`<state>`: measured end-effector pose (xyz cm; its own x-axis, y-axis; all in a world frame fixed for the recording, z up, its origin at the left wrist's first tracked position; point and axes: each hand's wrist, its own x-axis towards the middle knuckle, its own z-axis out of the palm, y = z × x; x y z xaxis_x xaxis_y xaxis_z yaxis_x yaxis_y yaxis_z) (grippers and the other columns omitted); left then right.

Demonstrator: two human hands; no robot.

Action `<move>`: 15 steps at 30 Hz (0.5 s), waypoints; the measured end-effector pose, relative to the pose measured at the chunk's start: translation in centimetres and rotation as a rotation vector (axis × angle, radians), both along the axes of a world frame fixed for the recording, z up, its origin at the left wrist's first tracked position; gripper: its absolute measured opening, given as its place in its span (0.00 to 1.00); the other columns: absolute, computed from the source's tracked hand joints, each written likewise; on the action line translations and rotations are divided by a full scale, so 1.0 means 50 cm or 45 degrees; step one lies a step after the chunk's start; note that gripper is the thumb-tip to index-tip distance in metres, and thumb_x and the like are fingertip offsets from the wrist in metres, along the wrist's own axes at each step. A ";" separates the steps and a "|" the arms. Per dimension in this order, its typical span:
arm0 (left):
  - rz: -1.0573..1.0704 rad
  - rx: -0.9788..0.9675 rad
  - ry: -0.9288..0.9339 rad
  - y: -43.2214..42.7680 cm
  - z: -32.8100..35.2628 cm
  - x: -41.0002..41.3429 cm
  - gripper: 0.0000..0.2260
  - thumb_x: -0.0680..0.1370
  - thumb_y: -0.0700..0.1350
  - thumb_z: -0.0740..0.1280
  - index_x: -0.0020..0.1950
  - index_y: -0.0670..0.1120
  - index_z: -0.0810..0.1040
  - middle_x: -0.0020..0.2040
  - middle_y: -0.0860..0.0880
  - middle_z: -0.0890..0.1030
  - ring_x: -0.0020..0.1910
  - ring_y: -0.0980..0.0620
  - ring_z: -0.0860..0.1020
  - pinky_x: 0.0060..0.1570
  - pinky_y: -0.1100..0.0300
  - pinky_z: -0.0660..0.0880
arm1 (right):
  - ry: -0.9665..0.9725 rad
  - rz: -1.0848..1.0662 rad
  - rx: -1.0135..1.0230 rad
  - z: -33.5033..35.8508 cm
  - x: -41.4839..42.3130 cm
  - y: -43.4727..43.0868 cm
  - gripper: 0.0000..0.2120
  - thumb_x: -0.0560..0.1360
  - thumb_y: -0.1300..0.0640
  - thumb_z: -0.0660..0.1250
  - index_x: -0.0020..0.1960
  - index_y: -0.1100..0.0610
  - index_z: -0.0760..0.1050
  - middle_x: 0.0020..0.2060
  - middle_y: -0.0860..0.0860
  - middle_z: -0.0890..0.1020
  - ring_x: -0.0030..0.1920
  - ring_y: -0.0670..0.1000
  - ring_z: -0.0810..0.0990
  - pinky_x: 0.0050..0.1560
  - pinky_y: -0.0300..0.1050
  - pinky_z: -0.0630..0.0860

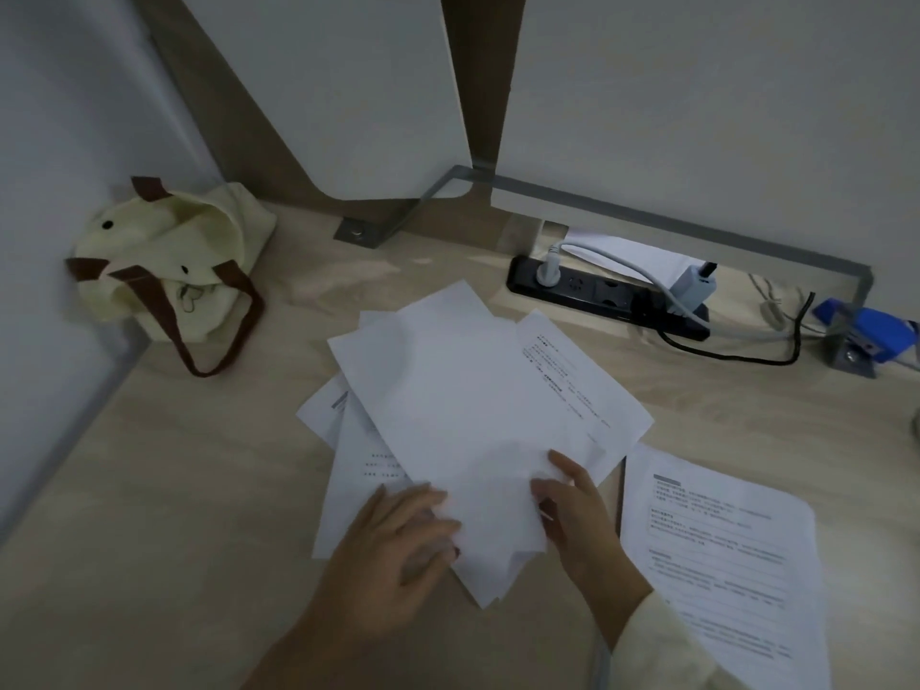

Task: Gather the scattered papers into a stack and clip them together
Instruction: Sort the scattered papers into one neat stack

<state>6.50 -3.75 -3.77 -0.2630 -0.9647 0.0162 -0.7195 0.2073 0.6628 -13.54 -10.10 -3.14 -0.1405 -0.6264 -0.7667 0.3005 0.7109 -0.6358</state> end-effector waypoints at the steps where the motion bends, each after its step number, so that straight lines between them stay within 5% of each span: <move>1: 0.151 0.069 0.113 0.001 0.002 0.010 0.17 0.75 0.64 0.57 0.56 0.58 0.76 0.62 0.60 0.75 0.65 0.64 0.67 0.65 0.66 0.61 | 0.022 -0.008 -0.013 -0.001 0.001 0.007 0.20 0.74 0.68 0.60 0.64 0.56 0.69 0.47 0.55 0.76 0.42 0.54 0.76 0.40 0.45 0.74; 3: 0.541 0.228 0.308 -0.002 -0.011 0.040 0.18 0.71 0.64 0.63 0.57 0.57 0.74 0.62 0.57 0.72 0.66 0.59 0.67 0.66 0.66 0.62 | 0.023 -0.015 -0.029 -0.001 -0.004 0.021 0.19 0.75 0.68 0.59 0.64 0.55 0.70 0.45 0.55 0.76 0.41 0.54 0.76 0.39 0.43 0.73; 5: 0.829 0.499 0.466 -0.014 -0.019 0.066 0.24 0.66 0.64 0.70 0.57 0.53 0.74 0.60 0.53 0.75 0.62 0.50 0.73 0.63 0.52 0.71 | -0.021 -0.052 -0.012 -0.001 -0.014 0.035 0.19 0.75 0.68 0.59 0.64 0.56 0.70 0.42 0.55 0.76 0.39 0.53 0.75 0.39 0.43 0.72; 9: 0.919 0.941 0.956 -0.015 0.001 0.075 0.18 0.69 0.51 0.73 0.57 0.49 0.76 0.52 0.49 0.82 0.51 0.47 0.81 0.49 0.52 0.77 | -0.059 -0.006 0.021 0.005 -0.021 0.060 0.18 0.75 0.68 0.59 0.63 0.56 0.70 0.41 0.55 0.77 0.39 0.53 0.76 0.40 0.43 0.72; 12: 0.901 1.082 1.023 0.003 0.003 0.072 0.14 0.72 0.44 0.70 0.56 0.43 0.80 0.51 0.44 0.84 0.50 0.44 0.82 0.54 0.47 0.77 | 0.258 0.122 -0.112 0.024 -0.023 0.068 0.20 0.75 0.70 0.58 0.63 0.56 0.69 0.42 0.55 0.76 0.40 0.53 0.75 0.39 0.43 0.73; 15: 0.910 1.054 0.940 0.015 -0.009 0.074 0.12 0.77 0.43 0.64 0.59 0.43 0.79 0.53 0.45 0.83 0.53 0.44 0.81 0.60 0.44 0.74 | 0.660 0.168 -0.356 0.069 -0.042 0.062 0.28 0.76 0.69 0.56 0.73 0.50 0.57 0.43 0.61 0.79 0.39 0.53 0.76 0.45 0.48 0.73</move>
